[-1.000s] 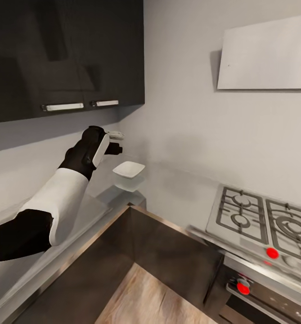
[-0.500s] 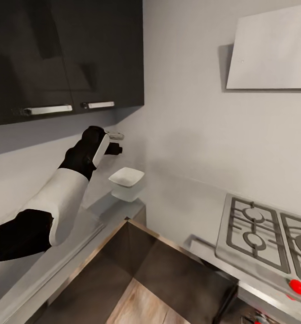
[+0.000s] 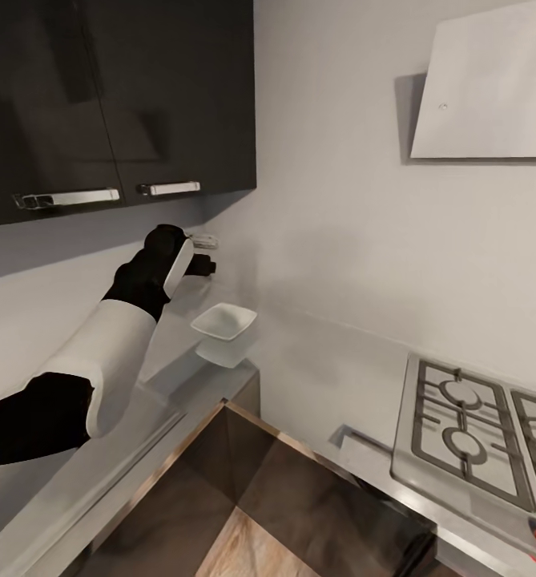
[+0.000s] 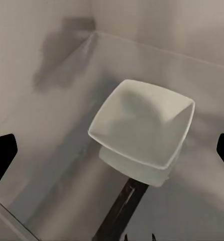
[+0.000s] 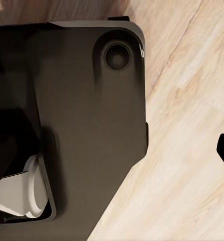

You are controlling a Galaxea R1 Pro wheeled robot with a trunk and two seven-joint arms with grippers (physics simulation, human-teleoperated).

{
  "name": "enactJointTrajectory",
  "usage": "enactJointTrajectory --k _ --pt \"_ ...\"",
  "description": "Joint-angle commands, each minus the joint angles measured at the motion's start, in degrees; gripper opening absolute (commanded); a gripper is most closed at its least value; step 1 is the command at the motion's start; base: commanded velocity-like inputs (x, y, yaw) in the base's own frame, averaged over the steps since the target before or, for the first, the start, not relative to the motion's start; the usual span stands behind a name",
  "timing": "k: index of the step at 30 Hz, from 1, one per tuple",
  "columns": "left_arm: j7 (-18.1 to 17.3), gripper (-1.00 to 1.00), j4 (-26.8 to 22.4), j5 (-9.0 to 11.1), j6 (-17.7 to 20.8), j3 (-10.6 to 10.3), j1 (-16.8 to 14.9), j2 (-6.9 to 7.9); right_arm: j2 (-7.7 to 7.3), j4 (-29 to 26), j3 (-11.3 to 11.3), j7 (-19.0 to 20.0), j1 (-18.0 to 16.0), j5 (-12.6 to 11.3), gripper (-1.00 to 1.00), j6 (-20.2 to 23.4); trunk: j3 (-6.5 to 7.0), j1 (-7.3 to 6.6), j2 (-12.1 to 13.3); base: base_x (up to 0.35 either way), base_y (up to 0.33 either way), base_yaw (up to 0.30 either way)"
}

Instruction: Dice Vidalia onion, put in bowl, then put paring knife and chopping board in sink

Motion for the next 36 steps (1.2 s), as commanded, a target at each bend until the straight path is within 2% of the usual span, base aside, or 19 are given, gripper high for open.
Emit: enactJointTrajectory --k 1,21,36 --pt "0.49 1.0 -0.02 0.53 0.18 -0.15 -0.06 0.04 0.01 0.03 -0.48 -0.22 -0.04 0.57 1.0 -0.17 -0.11 0.03 -0.09 0.178 0.0 0.0" --pt "0.57 1.0 -0.02 0.45 0.1 -0.17 -0.06 0.14 0.08 0.03 -0.47 -0.22 -0.04 0.57 1.0 -0.17 -0.11 0.03 -0.09 0.29 0.0 0.0" --pt "0.51 1.0 0.03 0.44 0.09 -0.13 -0.06 0.28 0.15 0.03 -0.4 -0.22 -0.04 0.57 1.0 -0.17 -0.11 0.03 -0.09 0.032 0.0 0.0"
